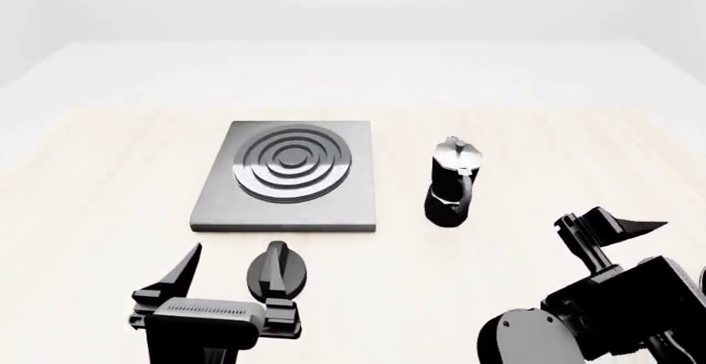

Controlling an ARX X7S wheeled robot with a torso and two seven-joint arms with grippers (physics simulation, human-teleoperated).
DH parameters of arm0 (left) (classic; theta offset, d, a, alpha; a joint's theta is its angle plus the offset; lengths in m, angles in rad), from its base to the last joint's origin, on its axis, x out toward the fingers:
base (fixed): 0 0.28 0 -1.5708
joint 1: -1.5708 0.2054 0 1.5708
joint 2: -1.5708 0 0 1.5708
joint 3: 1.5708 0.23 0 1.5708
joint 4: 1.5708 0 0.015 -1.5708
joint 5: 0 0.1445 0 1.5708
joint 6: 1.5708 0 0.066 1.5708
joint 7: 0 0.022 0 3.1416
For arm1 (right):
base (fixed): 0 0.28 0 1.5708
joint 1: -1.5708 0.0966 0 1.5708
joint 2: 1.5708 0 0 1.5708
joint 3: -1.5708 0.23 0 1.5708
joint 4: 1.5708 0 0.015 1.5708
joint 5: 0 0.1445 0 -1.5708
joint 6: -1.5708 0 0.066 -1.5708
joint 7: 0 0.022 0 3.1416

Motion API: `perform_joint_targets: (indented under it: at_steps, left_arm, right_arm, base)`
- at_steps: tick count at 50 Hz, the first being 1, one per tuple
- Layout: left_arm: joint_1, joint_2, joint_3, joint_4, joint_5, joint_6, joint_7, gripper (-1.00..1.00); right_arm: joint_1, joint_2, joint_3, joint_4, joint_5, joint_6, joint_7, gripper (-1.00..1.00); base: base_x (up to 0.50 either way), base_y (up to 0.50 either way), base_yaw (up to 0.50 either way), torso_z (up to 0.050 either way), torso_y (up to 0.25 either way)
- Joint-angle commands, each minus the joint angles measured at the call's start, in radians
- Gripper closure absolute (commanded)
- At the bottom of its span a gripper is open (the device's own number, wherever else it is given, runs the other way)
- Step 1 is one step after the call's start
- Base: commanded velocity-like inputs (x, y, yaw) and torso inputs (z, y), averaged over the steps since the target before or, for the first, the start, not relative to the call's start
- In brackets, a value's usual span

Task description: Put the frying pan on the stove.

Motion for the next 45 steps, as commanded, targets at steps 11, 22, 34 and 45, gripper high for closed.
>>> perform_joint_targets:
  at_steps: [11, 22, 34, 45]
  left_arm:
    - [-0.005, -0.012, 0.010, -0.002, -0.008, 0.010, -0.012, -1.00]
    - [-0.004, -0.017, 0.013, 0.003, -0.012, 0.011, -0.019, -1.00]
    - [-0.005, -0.021, 0.018, 0.004, -0.014, 0.011, -0.025, -1.00]
    - [-0.005, -0.026, 0.019, 0.006, -0.021, 0.012, -0.029, -1.00]
  right_arm:
    - [0.135, 0.010, 0.033, 0.234, 0.060, -0.082, 0.097, -1.00]
    - [0.137, 0.020, 0.042, 0.224, 0.070, -0.071, 0.135, -1.00]
    - [0.169, 0.018, 0.070, 0.313, 0.101, -0.100, 0.161, -1.00]
    - [0.189, 0.017, 0.076, 0.382, 0.101, -0.114, 0.189, -1.00]
  base:
    - [0.00, 0.00, 0.00, 0.000, 0.000]
    - [0.00, 0.00, 0.00, 0.000, 0.000]
    - [0.00, 0.00, 0.00, 0.000, 0.000]
    - [0.00, 0.00, 0.00, 0.000, 0.000]
